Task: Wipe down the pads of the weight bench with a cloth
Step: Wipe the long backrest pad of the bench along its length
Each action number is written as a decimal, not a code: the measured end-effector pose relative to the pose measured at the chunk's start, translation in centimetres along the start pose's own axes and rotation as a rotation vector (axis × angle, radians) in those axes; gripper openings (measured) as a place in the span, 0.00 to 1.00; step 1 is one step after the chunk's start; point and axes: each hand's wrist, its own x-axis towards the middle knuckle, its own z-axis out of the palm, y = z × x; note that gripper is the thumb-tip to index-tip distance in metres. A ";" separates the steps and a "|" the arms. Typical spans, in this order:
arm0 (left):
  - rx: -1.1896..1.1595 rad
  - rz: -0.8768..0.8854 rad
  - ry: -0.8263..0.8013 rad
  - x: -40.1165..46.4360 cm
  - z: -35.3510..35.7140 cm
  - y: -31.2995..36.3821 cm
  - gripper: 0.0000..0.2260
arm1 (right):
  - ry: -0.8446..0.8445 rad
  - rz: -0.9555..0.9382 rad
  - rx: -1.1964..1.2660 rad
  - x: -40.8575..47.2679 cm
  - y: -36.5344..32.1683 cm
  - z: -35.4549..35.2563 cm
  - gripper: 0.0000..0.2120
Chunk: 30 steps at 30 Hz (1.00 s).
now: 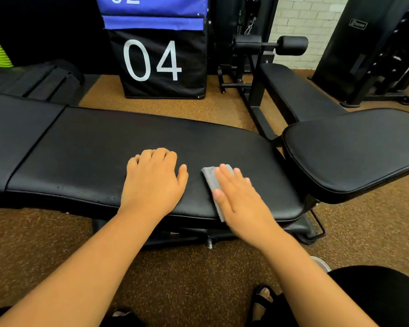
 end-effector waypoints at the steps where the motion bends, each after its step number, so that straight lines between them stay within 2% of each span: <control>1: 0.000 0.000 0.001 0.0 0.0 0.0 0.19 | 0.021 0.015 -0.014 -0.4 1.2 -0.3 0.25; 4: 0.003 -0.002 -0.006 0.0 0.0 0.0 0.19 | 0.098 0.184 -0.039 -1.4 5.7 -1.4 0.24; 7: 0.013 -0.004 -0.014 0.1 0.0 0.0 0.19 | 0.083 0.367 -0.045 -1.5 8.8 -1.9 0.23; 9: 0.015 -0.007 -0.014 0.1 0.0 0.0 0.19 | 0.094 0.364 -0.145 -0.8 8.6 -1.6 0.24; 12: 0.010 -0.010 -0.015 0.2 0.1 0.0 0.19 | 0.107 0.233 -0.204 0.3 4.7 -0.4 0.28; 16: 0.003 -0.008 -0.001 0.0 0.1 0.0 0.18 | 0.078 -0.006 -0.092 -0.4 -1.4 1.0 0.26; 18: -0.002 -0.001 0.002 0.0 0.0 0.0 0.18 | 0.022 -0.044 -0.023 -0.9 -1.4 0.8 0.26; 20: -0.009 -0.001 0.000 0.0 0.0 0.0 0.18 | 0.020 0.011 0.007 -1.0 1.2 0.3 0.26; 25: -0.013 0.001 0.009 0.1 0.0 0.0 0.17 | 0.103 0.362 0.041 -1.7 9.3 -1.7 0.23; 27: -0.008 0.002 0.008 0.1 0.0 0.0 0.17 | 0.131 0.390 -0.011 -1.7 10.1 -1.8 0.22; 30: -0.004 0.004 0.010 0.1 0.0 0.0 0.17 | 0.151 0.324 -0.166 -1.1 7.4 -1.1 0.27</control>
